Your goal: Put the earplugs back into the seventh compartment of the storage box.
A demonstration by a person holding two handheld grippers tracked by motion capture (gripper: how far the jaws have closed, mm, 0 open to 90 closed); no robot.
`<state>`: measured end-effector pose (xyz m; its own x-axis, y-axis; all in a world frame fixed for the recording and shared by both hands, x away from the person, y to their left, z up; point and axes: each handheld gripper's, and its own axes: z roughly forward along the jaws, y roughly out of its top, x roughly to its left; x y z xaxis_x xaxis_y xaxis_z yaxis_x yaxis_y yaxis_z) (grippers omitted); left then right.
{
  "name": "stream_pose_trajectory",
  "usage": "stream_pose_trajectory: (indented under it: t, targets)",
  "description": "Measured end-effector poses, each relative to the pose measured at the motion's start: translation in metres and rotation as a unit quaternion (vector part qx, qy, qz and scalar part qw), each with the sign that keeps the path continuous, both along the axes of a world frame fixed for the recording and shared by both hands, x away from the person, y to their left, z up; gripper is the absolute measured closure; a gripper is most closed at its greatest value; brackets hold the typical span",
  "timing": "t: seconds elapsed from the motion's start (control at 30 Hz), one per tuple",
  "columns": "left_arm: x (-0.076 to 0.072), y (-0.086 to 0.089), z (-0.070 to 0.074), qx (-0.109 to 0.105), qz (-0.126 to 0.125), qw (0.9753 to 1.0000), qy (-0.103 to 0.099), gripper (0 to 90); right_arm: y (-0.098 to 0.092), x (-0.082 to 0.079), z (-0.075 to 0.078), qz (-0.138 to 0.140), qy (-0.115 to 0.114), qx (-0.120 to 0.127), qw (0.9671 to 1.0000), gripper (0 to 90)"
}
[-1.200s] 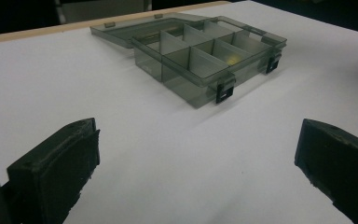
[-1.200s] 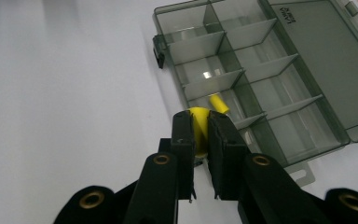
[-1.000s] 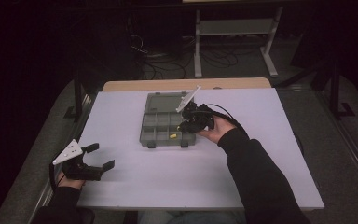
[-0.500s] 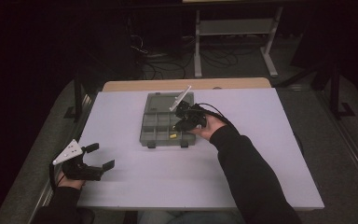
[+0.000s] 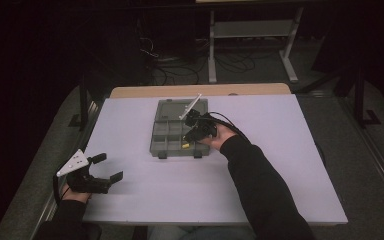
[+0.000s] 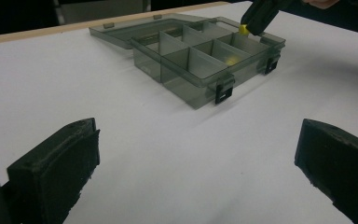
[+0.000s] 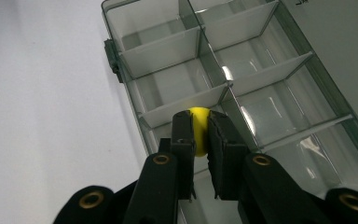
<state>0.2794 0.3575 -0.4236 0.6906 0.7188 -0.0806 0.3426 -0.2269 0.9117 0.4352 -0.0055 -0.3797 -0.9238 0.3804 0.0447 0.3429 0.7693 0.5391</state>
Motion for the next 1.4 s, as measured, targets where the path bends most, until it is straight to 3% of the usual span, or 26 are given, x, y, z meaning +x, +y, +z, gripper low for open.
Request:
stream_pose_trajectory:
  t: [0.4, 0.8, 0.97, 1.17, 1.4]
  targets:
    - [0.0, 0.0, 0.0, 0.0, -0.003, 1.0, 0.0, 0.0, 0.005, 0.005, -0.013, -0.001, 0.01, -0.015, 0.9998, 77.9]
    - [0.0, 0.0, 0.0, -0.001, -0.004, 1.0, 0.0, 0.0, 0.002, -0.008, 0.002, -0.009, -0.011, -0.002, 0.9999, 52.4]
    - [0.0, -0.001, 0.0, 0.0, -0.004, 1.0, 0.0, 0.0, -0.001, -0.015, 0.01, -0.006, -0.02, 0.003, 0.9998, 33.8]
    - [0.0, -0.001, 0.0, 0.0, -0.004, 1.0, 0.001, 0.0, -0.003, -0.026, 0.016, -0.008, -0.042, 0.017, 0.999, 19.6]
    - [0.0, -0.001, 0.0, 0.001, -0.004, 1.0, 0.002, 0.0, -0.01, -0.034, 0.016, -0.011, -0.045, 0.03, 0.9985, 11.3]
